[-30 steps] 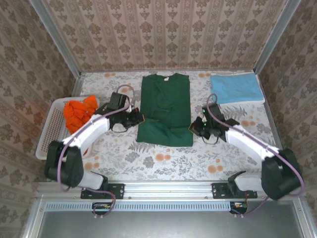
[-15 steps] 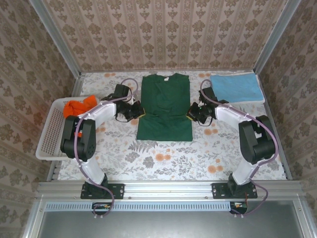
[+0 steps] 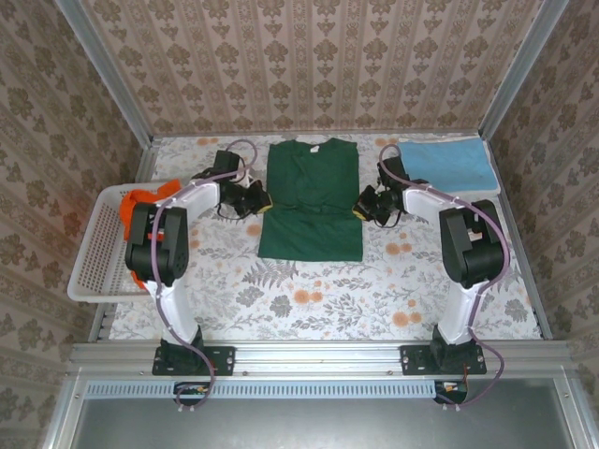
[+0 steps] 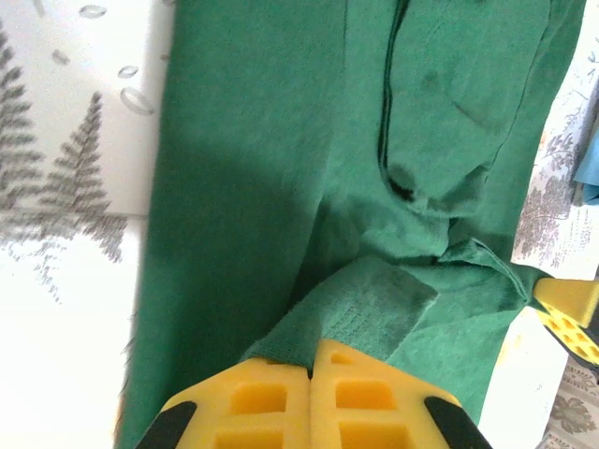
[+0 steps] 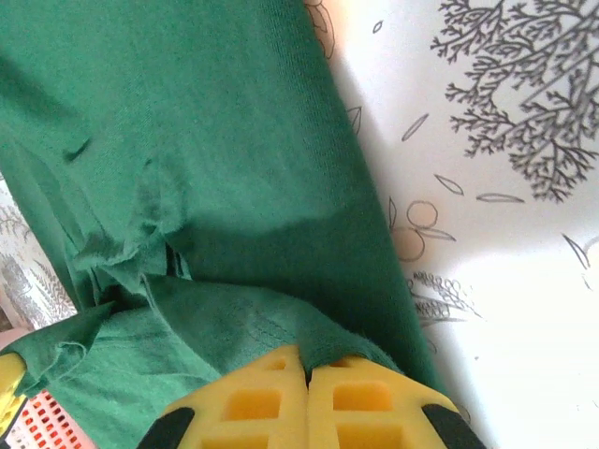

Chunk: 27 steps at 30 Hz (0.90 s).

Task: Fold and stack the t-shirts

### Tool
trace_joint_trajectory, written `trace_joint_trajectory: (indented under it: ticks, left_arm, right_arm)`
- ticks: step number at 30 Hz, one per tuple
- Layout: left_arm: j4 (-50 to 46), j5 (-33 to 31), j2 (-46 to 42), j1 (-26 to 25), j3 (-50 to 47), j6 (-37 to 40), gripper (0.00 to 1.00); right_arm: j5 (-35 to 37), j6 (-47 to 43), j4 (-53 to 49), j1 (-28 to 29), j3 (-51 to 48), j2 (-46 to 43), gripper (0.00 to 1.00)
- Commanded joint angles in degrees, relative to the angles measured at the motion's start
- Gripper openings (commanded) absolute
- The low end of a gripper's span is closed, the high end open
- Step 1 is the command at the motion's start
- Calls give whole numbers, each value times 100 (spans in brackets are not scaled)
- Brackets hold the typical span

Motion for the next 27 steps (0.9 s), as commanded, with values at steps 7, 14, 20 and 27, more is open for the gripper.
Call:
trace_joint_trajectory:
  ticks: [7,14,20,27]
  left_arm:
    - [-262,-417,-6,202,415,63,14]
    - [-237,-1077,-1043,158,23,139,48]
    - [242,-1383,-2289,-721,-1357,93,39]
    - [803,-1428,-2054,-1830,-1875,-134,30]
  right_arm:
    - [-104,69,-316,-156,571,263,40]
    - [194,-3,-64,-328,-136,-775,56]
    - [-217,-89,671,-86,-1754,-2029,38]
    - [-217,-139,1053,942,-2314,-2060,20]
